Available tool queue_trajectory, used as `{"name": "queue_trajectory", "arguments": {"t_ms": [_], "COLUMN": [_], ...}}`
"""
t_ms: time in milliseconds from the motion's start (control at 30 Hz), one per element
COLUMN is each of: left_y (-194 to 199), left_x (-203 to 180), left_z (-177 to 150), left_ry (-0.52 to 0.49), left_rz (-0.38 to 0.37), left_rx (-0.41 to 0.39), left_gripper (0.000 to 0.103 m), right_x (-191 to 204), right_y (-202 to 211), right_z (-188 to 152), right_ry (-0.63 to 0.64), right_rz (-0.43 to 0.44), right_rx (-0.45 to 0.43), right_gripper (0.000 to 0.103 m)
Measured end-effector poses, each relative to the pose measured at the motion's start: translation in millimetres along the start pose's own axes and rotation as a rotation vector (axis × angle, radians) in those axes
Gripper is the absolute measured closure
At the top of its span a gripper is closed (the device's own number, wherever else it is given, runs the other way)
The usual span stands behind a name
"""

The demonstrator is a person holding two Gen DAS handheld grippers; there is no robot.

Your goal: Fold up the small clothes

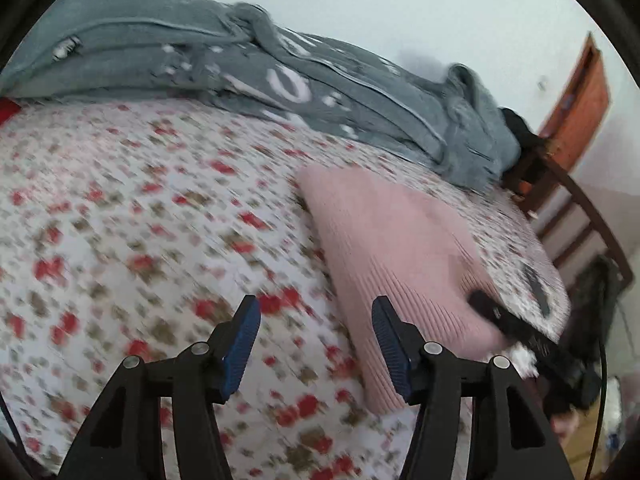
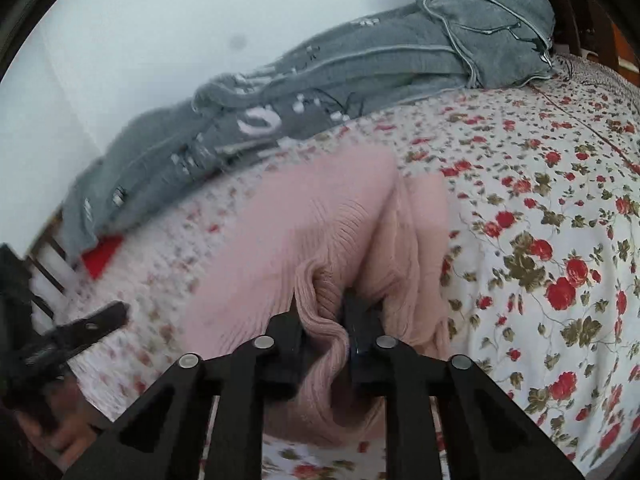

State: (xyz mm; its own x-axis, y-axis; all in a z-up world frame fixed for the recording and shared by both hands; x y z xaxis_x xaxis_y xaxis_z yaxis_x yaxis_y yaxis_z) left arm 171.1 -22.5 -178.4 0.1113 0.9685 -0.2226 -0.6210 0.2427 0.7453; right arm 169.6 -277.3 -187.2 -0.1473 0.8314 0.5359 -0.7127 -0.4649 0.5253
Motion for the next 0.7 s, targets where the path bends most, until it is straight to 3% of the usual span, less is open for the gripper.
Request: {"name": "queue_trajectory", "arguments": {"t_ms": [100, 167, 300, 400, 533, 567, 600, 633, 700], "left_y": [-10.1, -16.4, -23.2, -30.4, -38.7, -38.8, -36.6, -33.2, -23.5], "left_x": [-23.6, -39.1, -71.0, -88.3, -93.3, -89.4, -86.5, -81.8, -66.5], "left_z": [-31.8, -52.1, -75.7, -76.5, -68.9, -66.1, -65.0, -62.6, -58.2], "left_ry": [-0.096, -0.182, -0.339, -0.383, -0.357, -0.330, -0.308, -0.282, -0.222], "left_rz": [-0.067, -0.044, 0.031, 0.082, 0.148, 0.149, 0.133, 0.109, 0.053], "left_rx": [0.049, 0.048, -0.027, -0.069, -0.099, -0.100, -0.103, -0.110, -0.125], "left_gripper": [0.045, 0.043, 0.041, 0.041, 0.041, 0.045, 0.065, 0.078, 0.084], "right_x": [-0.6, -1.0, 1.2, 3.0, -3.2, -6.5, -10.6, -12.9, -14.2], "right_y": [8.2, 10.2, 13.3, 19.4, 16.6, 12.1, 6.7, 4.7, 18.2], "right_z": [-1.0, -0.2, 1.1, 3.5, 6.2, 5.7, 4.9, 4.3, 4.7], "right_ry": [0.009, 0.005, 0.013, 0.021, -0.006, -0.020, -0.034, -0.036, -0.009], "right_rz": [0.012, 0.018, 0.024, 0.040, 0.083, 0.096, 0.102, 0.101, 0.096], "right_rx": [-0.021, -0.023, -0.010, -0.017, -0.024, -0.013, 0.003, 0.009, -0.025], "right_gripper": [0.088, 0.088, 0.087, 0.086, 0.084, 0.084, 0.085, 0.089, 0.093]}}
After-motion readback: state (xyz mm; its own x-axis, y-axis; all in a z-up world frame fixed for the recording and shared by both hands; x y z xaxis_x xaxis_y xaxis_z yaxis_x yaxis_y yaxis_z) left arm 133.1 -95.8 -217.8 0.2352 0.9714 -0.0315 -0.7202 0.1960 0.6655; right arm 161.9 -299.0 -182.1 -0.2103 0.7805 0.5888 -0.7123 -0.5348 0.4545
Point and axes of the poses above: each gripper's, at about its wrist camera, not at the fingertips, and y roughly against the way its jaws point, x to its left, z to its top, the point moved 5 cm from there along -y, roughly the way its jaws point, and after that the axes turned 13 degrees about z, right-handed, at the moved point
